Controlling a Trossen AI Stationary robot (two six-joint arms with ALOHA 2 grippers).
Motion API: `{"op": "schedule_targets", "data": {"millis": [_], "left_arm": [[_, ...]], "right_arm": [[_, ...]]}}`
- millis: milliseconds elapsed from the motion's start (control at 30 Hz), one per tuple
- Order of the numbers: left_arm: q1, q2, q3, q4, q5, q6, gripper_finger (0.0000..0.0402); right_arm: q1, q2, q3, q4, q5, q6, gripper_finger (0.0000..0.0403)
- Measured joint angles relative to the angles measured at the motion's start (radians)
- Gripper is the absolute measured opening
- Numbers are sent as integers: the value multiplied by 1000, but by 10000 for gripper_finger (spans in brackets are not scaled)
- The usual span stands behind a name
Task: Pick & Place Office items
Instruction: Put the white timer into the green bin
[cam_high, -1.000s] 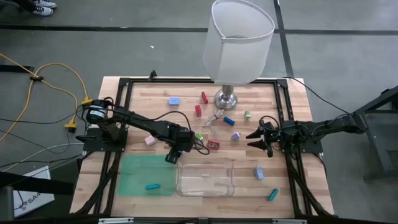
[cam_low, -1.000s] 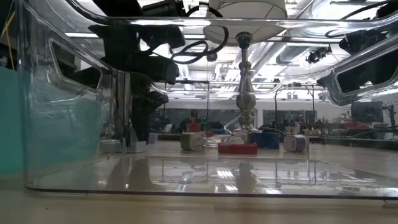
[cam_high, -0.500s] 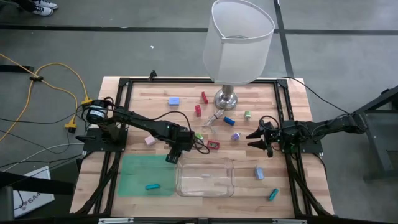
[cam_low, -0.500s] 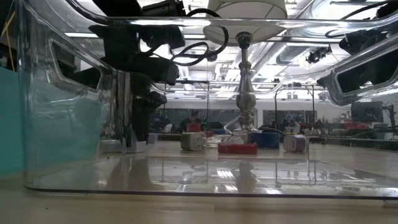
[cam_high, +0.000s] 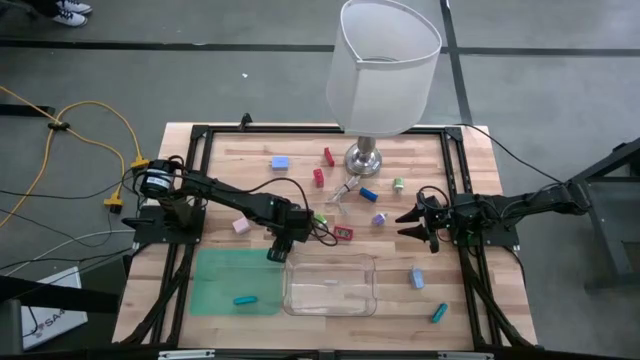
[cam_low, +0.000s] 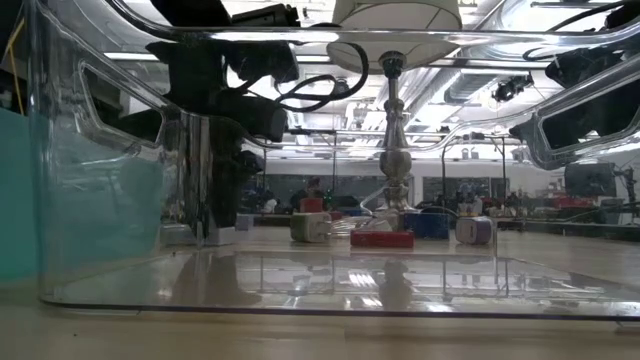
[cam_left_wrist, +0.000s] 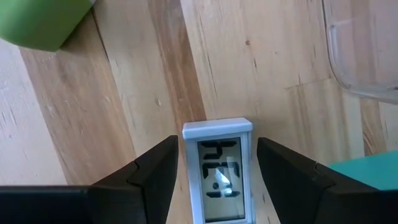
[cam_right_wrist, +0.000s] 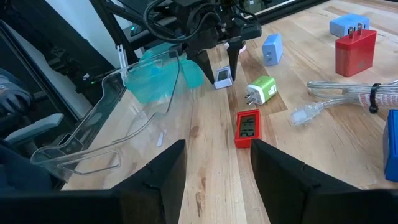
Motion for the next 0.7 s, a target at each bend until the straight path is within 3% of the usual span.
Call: {"op": "schedule_targets", "data": {"millis": [167,400,700], "left_arm": [[0,0,-1,1,0,0,199],[-2,1,-3,0,-12,-5,145],[-2,-4,-3,1,-16,-9,152]], "right_arm": [[0,0,0,0,0,0,166],[0,0,0,0,0,0,166],[0,0,0,-1,0,0,166]]}}
